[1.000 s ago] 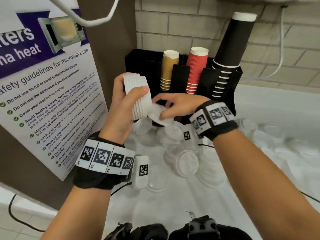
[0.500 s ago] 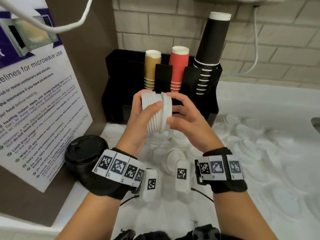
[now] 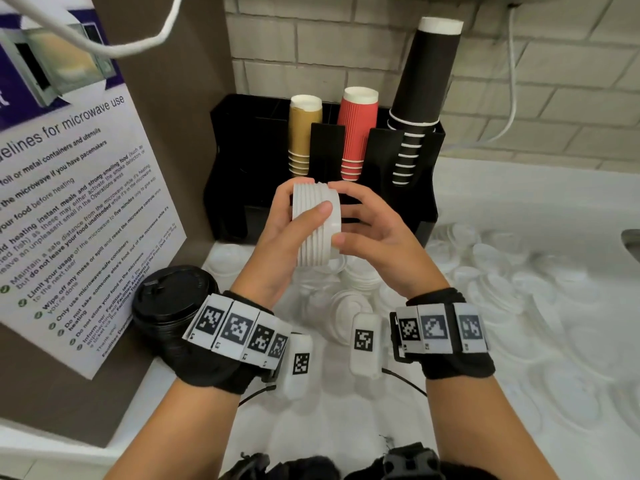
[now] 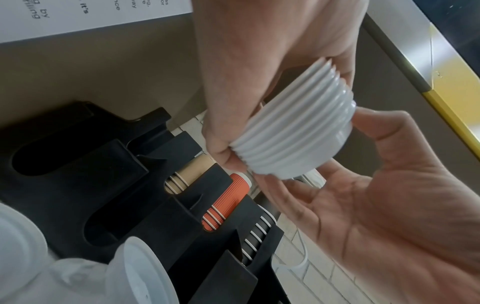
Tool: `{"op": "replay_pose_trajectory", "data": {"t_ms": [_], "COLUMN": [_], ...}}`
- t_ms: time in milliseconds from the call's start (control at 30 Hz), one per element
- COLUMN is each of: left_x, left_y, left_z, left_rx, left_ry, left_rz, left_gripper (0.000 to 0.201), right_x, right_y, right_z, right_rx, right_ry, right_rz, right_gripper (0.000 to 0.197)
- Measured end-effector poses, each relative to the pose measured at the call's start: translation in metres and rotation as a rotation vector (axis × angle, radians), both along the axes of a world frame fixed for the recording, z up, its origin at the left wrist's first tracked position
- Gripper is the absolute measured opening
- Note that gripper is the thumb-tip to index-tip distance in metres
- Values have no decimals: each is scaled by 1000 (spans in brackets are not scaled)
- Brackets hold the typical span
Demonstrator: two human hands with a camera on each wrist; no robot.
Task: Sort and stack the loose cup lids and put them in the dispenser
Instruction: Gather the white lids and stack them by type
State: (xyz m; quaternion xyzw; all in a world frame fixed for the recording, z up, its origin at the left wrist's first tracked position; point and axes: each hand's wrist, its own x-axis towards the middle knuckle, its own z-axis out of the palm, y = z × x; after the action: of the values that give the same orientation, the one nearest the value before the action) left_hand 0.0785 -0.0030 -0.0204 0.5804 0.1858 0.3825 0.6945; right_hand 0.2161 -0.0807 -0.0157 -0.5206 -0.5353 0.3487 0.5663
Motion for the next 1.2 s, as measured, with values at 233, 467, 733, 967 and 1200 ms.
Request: {"op": "replay_pose_trajectory", "data": {"t_ms": [233, 467, 733, 967, 1200], "left_x": [-3, -15, -23, -26, -24], "left_y": [4, 18, 18, 19, 20], "left_z": [3, 11, 12, 13, 13], "left_rx": [-46, -56, -32, -44, -47], "left_ry": [-38, -109, -106, -117, -122], "left_rz": [36, 238, 251, 258, 256], "left_gripper": [62, 43, 45, 45, 46], "right_x": [0, 33, 11, 1, 5], "right_y": [9, 62, 96, 113, 141], "right_z": [6, 6, -19, -10, -40], "right_rx": [-25, -724, -955, -828, -1035], "right_ry": [-40, -975, -1293, -1220, -1446], "right_rz": [65, 126, 382, 298, 374], "right_gripper": [54, 33, 47, 44, 32]}}
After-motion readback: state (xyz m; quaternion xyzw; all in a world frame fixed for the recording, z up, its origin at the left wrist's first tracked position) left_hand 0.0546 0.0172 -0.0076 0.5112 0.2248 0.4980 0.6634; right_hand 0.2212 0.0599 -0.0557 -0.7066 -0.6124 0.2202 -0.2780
